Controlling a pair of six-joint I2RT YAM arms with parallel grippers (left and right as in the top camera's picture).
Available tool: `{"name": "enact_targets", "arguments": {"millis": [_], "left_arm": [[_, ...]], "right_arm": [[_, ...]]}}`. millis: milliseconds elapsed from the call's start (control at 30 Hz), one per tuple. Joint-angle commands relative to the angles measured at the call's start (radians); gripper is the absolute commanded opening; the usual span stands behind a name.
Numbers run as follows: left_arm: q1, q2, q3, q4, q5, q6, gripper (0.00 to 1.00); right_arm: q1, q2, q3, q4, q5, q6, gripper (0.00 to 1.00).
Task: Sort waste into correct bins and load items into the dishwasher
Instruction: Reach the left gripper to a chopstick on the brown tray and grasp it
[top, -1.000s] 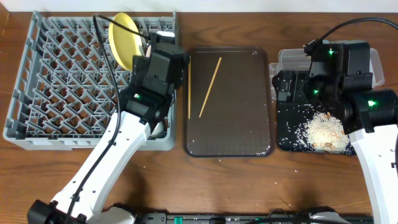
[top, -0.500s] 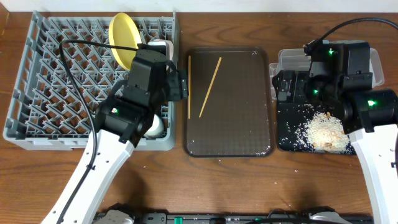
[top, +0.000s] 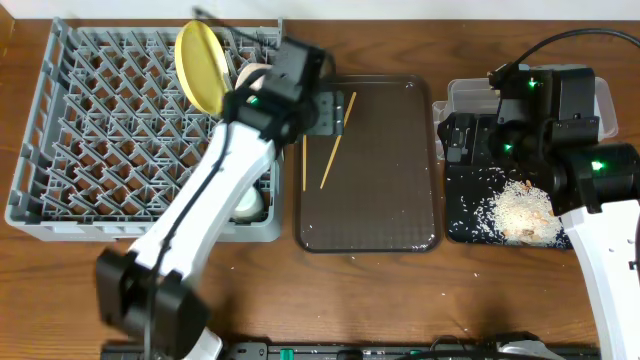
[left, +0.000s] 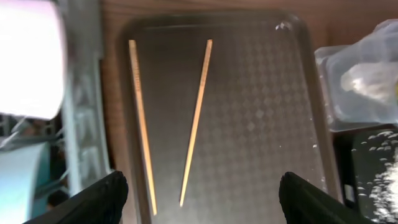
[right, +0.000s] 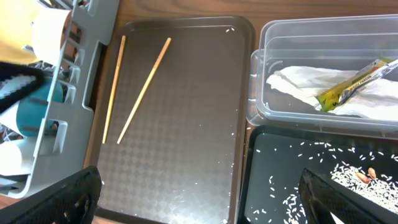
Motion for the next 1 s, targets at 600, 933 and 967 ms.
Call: {"name": "enact_targets", "arguments": {"millis": [600,933,967], "left_arm": [[-0.032,0.403,0.046,0.091,-0.031,0.103,0.73],[-0.038,0.45,0.044,0.119,-0.083,0.133,0.65],[-0.038,0.451,0.043,0.119,-0.095,0.135,0.64]], "right_arm": [[-0.018,0.003,0.009,0.0,-0.002,0.01,0.99],[-0.018,0.003,0.009,0.0,-0.002,0.011,0.99],[-0.018,0.003,0.009,0.0,-0.002,0.011,0.99]]}}
